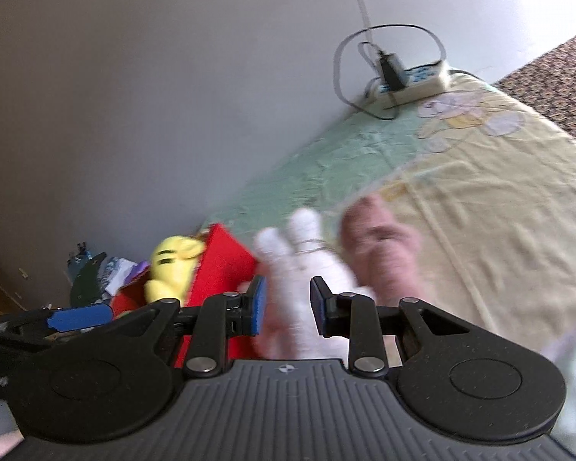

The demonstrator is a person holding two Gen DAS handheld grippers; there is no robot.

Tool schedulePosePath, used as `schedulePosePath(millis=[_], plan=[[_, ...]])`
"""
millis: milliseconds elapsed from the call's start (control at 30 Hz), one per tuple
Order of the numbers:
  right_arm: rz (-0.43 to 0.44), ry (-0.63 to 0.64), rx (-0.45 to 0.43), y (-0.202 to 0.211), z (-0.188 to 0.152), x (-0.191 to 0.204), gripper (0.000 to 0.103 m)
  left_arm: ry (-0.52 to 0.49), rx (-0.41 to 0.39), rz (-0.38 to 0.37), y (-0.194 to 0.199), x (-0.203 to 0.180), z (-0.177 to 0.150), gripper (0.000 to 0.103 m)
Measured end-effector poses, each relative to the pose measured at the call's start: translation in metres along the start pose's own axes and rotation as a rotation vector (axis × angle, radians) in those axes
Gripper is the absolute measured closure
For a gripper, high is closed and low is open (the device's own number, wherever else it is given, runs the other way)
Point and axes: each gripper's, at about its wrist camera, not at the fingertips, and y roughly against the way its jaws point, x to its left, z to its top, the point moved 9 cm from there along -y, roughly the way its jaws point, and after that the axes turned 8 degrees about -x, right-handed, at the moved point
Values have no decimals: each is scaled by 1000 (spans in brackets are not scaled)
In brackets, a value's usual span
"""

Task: Organize objects
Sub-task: 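Move the right tool to the pink-brown bear and grasp it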

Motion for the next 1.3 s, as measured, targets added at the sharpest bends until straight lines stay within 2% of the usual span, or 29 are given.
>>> schedulePosePath(millis=[267, 533, 767, 933, 1067, 1133, 1200, 1233, 1300], plan=[[-53, -71, 74, -5, 10, -61, 74, 22, 56, -127, -49, -72, -7, 8], [-20, -138, 161, -27, 14, -89, 73, 49, 146, -189, -96, -111, -33, 11], [21, -154, 253, -58, 16, -93, 67, 83, 194, -226, -121, -123, -43, 13], [66, -158, 311, -77, 9, -89, 67, 115, 221, -209, -133, -114, -45, 13], [100, -169, 338, -90, 3, -84, 53, 129, 236, -183, -140, -102, -49, 14], [113, -186, 347, -93, 0, -84, 55, 149, 238, -186, -141, -98, -49, 14], [136, -210, 353, -93, 0, -84, 73, 151, 236, -186, -141, -96, -47, 15], [150, -222, 353, -91, 1, -84, 78, 148, 235, -183, -141, -95, -47, 15], [161, -223, 352, -85, 3, -83, 78, 144, 238, -185, -143, -96, -47, 15]])
